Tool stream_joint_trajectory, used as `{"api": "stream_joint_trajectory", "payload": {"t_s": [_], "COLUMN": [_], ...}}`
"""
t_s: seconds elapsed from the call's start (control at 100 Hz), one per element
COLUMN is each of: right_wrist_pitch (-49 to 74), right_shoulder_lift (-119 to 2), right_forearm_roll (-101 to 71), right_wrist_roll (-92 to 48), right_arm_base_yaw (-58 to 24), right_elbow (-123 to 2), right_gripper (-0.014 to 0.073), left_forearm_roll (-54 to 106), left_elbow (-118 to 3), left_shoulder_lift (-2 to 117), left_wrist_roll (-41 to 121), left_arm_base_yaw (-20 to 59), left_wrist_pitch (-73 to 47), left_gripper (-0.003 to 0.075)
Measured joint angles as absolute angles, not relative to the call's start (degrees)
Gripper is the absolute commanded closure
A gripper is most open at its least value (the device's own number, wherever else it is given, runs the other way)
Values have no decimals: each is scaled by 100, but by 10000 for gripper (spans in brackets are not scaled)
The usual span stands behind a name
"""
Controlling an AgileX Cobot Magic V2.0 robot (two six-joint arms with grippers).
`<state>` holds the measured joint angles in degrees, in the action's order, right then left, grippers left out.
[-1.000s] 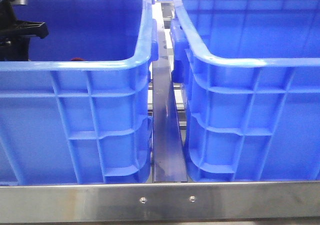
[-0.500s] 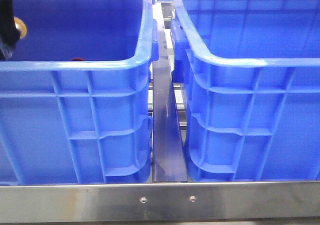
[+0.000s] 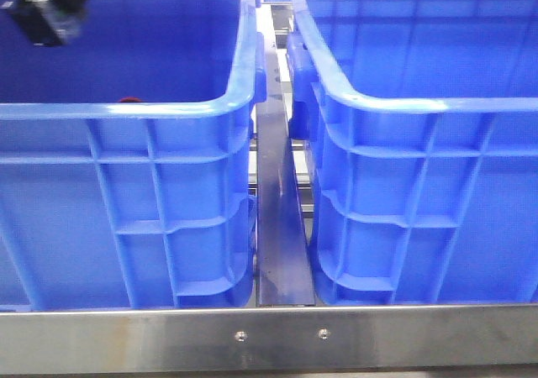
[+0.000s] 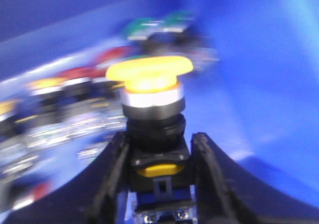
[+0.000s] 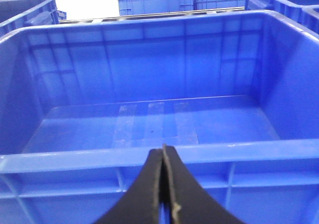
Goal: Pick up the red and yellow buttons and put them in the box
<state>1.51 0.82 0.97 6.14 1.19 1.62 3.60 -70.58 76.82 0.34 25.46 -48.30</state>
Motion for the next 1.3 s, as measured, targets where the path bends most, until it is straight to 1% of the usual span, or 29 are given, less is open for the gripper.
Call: {"api": "stream_joint_trajectory", "payload": {"t_s": [0.29,0.57,0.91,0.96,1.12,1.3], "right_wrist_pitch": [151,151,142,285,1075,1985], "right_shoulder_lift": [82,82,82,82,-55,-864], "right_forearm_roll": [97,97,97,97,97,97], "right_wrist_roll": [614,614,614,614,614,614], "right_arm_base_yaw": [119,119,119,119,119,119], "right_elbow": [162,162,162,112,-613,-1612], "right_gripper": [657,657,657,657,657,657], "left_forearm_roll": [979,1001,1023,1023,1023,1023], "left_elbow": [-7041,-7041,-7041,-7041,-7041,-7041], "left_shoulder_lift": [7682,7692,7701,7703,7713,7713], "left_wrist_roll": [503,606,614,614,618,627], "left_arm_base_yaw": [3962,4856,4948,4948,4948,4948], "left_wrist_pitch": [-4550,-4502,-4435,-4435,-4435,-4435], "left_gripper": [680,680,680,680,681,680]}}
